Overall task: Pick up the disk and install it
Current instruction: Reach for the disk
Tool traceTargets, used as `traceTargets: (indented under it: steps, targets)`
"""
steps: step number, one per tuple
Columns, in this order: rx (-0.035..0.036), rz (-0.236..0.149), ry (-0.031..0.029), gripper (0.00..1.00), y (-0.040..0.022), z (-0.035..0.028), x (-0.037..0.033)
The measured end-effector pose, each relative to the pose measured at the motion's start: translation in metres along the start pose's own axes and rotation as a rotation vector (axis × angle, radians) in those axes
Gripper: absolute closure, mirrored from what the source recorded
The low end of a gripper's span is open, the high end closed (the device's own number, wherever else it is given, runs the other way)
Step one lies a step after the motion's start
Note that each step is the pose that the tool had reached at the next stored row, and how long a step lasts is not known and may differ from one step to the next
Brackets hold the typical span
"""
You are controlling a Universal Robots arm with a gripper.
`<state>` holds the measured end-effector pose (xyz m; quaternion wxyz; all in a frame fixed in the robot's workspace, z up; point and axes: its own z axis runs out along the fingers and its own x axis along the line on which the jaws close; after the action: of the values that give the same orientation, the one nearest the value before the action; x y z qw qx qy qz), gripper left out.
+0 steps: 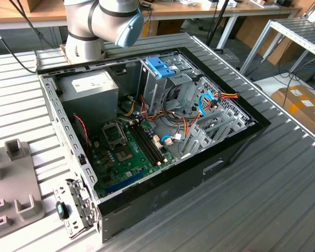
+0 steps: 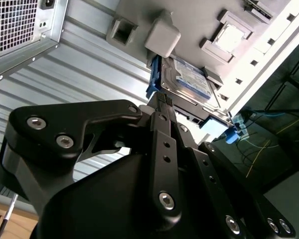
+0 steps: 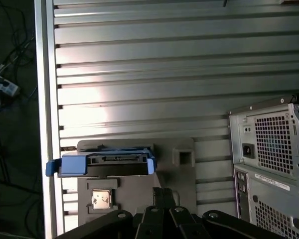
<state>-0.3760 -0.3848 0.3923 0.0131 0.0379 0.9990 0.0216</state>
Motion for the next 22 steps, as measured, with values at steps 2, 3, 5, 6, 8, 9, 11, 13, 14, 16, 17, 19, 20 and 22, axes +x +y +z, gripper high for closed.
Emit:
traceTargets:
  steps: [2, 3, 5, 6, 8, 9, 11, 13, 14, 16, 17, 19, 20, 22]
  targets:
    - [-0.0001, 0.000, -0.0001, 0.89, -0.0008, -0.0001, 0.0102]
    - [-0.0001, 0.000, -0.0001, 0.89, -0.0013, -0.0002, 0.0165]
    - [0.0000, 0.000, 0.0000, 0.89, -0.0018, -0.0003, 0.0230]
    - [-0.0001, 0.000, -0.0002, 0.89, -0.0021, -0.0003, 0.0273]
    - [0.0000, 0.000, -0.0001, 0.89, -0.0026, -0.0004, 0.0339]
    - [0.0000, 0.000, 0.0000, 0.89, -0.0028, -0.0004, 0.0367]
    - [-0.0001, 0.000, -0.0001, 0.89, -0.0033, -0.0004, 0.0435]
    - [0.0000, 0.000, 0.0000, 0.89, -0.0038, -0.0005, 0.0492]
    - [-0.0001, 0.000, -0.0001, 0.89, -0.0040, -0.0004, 0.0515]
    - [0.0000, 0.000, 0.0000, 0.89, -0.0043, -0.0006, 0.0564]
    - [0.0000, 0.000, 0.0000, 0.89, -0.0046, -0.0006, 0.0596]
    - [0.0000, 0.000, 0.0000, 0.89, -0.0049, -0.0007, 0.0634]
    - [0.0000, 0.000, 0.0000, 0.89, -0.0049, -0.0007, 0.0636]
    - [0.0000, 0.000, 0.0000, 0.89, -0.0049, -0.0007, 0.0639]
